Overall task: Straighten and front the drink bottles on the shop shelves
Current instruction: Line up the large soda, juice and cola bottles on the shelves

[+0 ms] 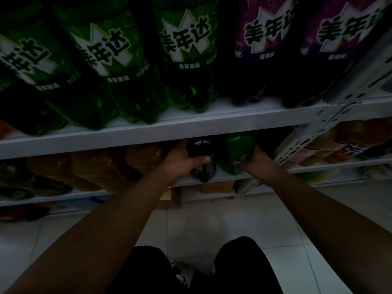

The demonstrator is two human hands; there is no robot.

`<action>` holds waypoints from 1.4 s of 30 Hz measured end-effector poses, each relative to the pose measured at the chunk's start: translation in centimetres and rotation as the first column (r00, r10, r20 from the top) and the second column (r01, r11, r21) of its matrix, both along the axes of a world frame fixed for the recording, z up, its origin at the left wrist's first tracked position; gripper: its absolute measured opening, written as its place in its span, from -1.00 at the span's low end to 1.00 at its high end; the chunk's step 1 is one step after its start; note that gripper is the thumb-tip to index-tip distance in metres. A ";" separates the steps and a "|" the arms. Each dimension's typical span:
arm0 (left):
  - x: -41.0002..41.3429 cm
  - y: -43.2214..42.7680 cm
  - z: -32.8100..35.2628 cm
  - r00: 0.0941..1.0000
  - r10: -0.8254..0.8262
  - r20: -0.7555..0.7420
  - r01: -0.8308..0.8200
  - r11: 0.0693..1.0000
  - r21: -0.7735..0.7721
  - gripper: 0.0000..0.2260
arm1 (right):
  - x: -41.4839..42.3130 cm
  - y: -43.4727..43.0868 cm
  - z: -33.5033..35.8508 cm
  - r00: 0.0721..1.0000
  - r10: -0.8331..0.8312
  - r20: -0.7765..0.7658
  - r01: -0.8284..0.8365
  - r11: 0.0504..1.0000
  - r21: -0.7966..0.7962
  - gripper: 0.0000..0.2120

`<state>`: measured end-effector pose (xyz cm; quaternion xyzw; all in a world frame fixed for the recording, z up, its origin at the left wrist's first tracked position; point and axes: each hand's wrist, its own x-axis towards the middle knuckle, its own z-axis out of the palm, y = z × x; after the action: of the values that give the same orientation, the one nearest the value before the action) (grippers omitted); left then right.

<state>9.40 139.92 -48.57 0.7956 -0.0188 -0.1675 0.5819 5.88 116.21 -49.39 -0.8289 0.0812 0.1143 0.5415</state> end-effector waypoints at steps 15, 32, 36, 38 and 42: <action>0.1 0.5 -3.1 0.957 -0.040 0.287 0.089 0.983 -0.158 -0.45 | -0.2 -1.0 -8.0 0.981 -0.088 0.173 0.113 0.983 -0.144 -0.19; -2.1 -1.1 -11.0 0.947 0.101 0.304 -0.125 0.990 0.060 -0.14 | -1.1 0.6 -8.8 0.975 -0.109 0.194 0.125 0.990 -0.073 -0.21; -1.3 -0.4 -11.6 0.967 0.020 0.255 -0.017 1.000 -0.015 -0.24 | -1.0 0.3 -9.3 0.974 -0.114 0.196 0.124 0.991 -0.040 -0.27; -0.9 -0.1 -11.8 0.978 -0.042 0.205 0.059 0.996 -0.074 -0.24 | -0.8 0.1 -9.6 0.972 -0.109 0.209 0.116 0.993 -0.021 -0.29; -1.2 -1.9 -11.6 0.955 0.056 0.292 -0.075 0.996 0.053 0.05 | -0.8 0.3 -10.2 0.958 -0.111 0.265 0.127 0.991 -0.045 -0.32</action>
<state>8.15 137.98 -60.20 0.8299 -0.0722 -0.0303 0.5524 5.09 116.49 -59.55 -0.8465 0.0620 -0.0315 0.5278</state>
